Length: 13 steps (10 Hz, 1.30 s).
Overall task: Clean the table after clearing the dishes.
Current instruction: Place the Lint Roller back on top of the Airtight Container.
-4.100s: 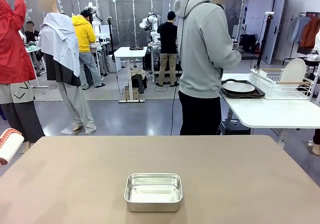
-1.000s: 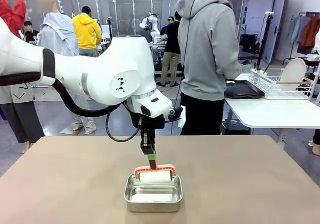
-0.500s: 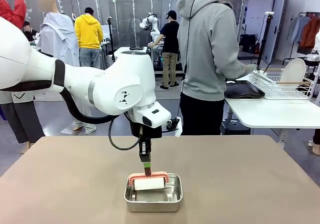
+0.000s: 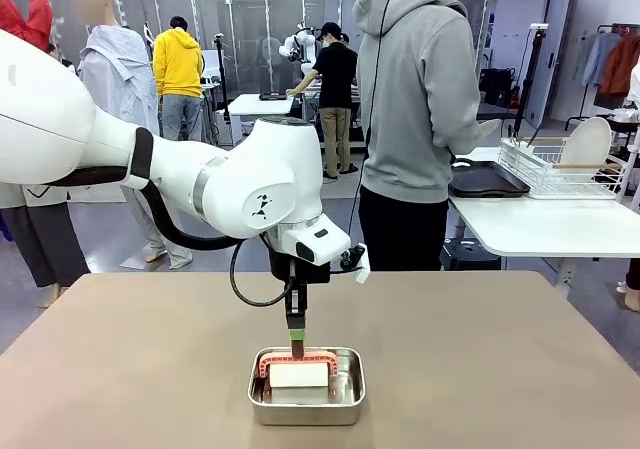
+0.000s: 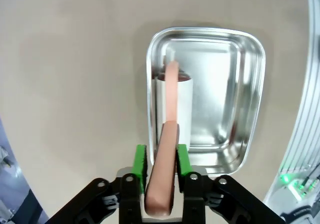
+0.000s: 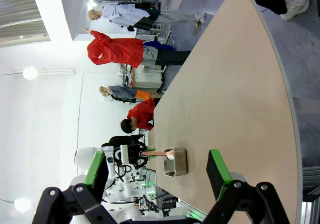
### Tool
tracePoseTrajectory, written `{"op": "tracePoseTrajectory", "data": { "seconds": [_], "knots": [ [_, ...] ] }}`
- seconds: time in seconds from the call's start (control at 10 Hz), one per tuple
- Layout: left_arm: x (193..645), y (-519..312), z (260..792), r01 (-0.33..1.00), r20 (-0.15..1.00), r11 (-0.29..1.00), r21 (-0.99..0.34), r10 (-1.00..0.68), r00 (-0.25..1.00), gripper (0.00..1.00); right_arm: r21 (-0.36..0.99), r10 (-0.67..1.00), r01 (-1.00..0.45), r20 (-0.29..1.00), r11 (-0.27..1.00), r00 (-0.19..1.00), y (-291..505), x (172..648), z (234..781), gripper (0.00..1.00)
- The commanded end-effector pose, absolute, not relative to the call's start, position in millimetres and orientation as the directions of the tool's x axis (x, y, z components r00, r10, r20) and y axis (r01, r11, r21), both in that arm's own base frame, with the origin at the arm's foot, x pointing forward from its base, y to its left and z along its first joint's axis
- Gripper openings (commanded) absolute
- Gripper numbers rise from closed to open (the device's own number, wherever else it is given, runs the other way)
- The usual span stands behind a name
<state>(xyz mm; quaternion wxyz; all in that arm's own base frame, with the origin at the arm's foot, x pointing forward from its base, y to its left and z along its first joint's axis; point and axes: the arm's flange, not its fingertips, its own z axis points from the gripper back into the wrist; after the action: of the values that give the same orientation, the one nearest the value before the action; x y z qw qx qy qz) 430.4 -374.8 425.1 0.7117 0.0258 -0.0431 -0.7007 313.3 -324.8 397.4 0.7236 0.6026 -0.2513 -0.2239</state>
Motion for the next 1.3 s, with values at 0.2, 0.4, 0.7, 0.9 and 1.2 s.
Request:
{"op": "tracePoseTrajectory", "data": {
  "seconds": [0.2,0.4,0.7,0.9,1.2],
  "knots": [
    [437.5,-374.5,433.7,0.988,0.036,0.047,0.149,-0.998,0.042,1.00,0.983,-0.617,0.021,0.100,0.185,0.780,-323.4,309.1,399.9,1.00],
    [438.4,-372.4,446.9,0.987,0.066,0.052,0.153,-0.997,0.043,0.94,0.983,-0.617,0.021,0.100,0.185,0.780,-323.4,309.1,399.9,1.00],
    [438.8,-371.1,458.9,0.979,0.084,0.086,0.184,-0.994,0.071,1.00,0.983,-0.617,0.021,0.100,0.185,0.780,-323.4,309.1,399.9,1.00],
    [438.2,-362.7,479.4,0.970,0.123,0.111,0.215,-0.989,0.086,1.00,0.983,-0.617,0.021,0.100,0.185,0.780,-323.4,309.1,399.9,1.00],
    [443.9,-372.8,461.1,0.984,0.077,0.064,0.166,-0.996,0.052,1.00,0.983,-0.617,0.021,0.100,0.185,0.780,-323.4,309.1,399.9,1.00]
  ]
}}
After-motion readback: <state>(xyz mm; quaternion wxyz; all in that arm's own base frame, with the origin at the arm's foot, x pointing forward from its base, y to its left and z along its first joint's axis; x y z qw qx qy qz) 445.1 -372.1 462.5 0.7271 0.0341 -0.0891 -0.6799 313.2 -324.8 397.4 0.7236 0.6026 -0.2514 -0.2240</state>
